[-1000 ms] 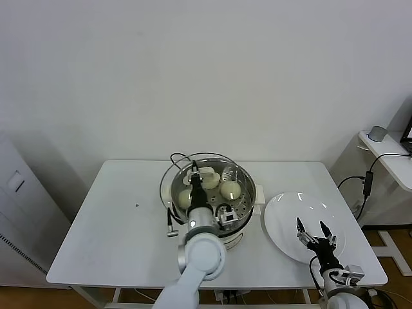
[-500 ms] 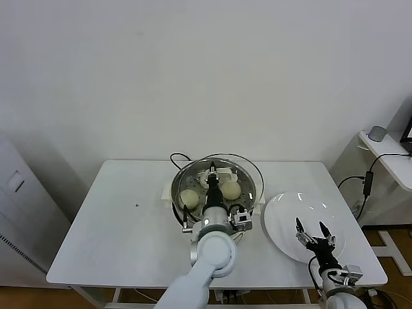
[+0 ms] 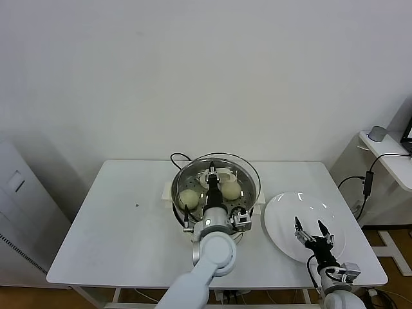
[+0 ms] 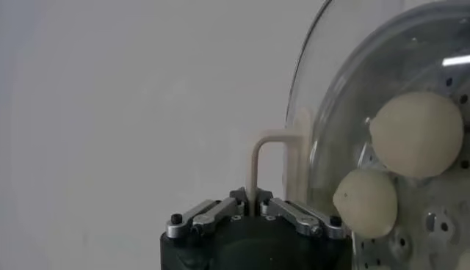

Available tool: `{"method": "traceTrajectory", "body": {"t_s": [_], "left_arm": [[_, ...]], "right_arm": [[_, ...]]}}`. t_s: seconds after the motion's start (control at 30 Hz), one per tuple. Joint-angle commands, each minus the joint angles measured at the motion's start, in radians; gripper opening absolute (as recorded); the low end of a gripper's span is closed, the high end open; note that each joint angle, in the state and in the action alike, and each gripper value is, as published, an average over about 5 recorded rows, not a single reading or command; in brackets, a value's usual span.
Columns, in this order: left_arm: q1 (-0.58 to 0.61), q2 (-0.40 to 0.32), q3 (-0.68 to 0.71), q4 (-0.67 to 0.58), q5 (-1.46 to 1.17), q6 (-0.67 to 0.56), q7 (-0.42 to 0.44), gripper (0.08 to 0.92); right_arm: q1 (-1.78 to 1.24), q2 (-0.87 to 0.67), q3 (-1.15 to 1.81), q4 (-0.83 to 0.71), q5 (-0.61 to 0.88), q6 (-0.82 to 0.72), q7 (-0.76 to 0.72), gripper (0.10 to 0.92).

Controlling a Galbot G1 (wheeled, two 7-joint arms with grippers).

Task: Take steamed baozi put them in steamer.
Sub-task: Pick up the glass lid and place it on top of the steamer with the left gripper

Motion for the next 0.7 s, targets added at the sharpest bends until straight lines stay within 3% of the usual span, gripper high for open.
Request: {"method": "traceTrajectory", "body": {"t_s": [0.03, 0.7], "left_arm": [[0.001, -0.049, -0.004, 0.022, 0.074, 0.049, 0.019, 0.129], [0.013, -0.049, -0.011, 0.036, 0.077, 0.049, 0.026, 0.129]], "right_arm": [[0.002, 0.001, -0.002, -0.005, -0.002, 0.002, 0.0, 0.823], [-0.001, 0.002, -0.003, -0.01, -0.005, 0.005, 0.0, 0.823]]}}
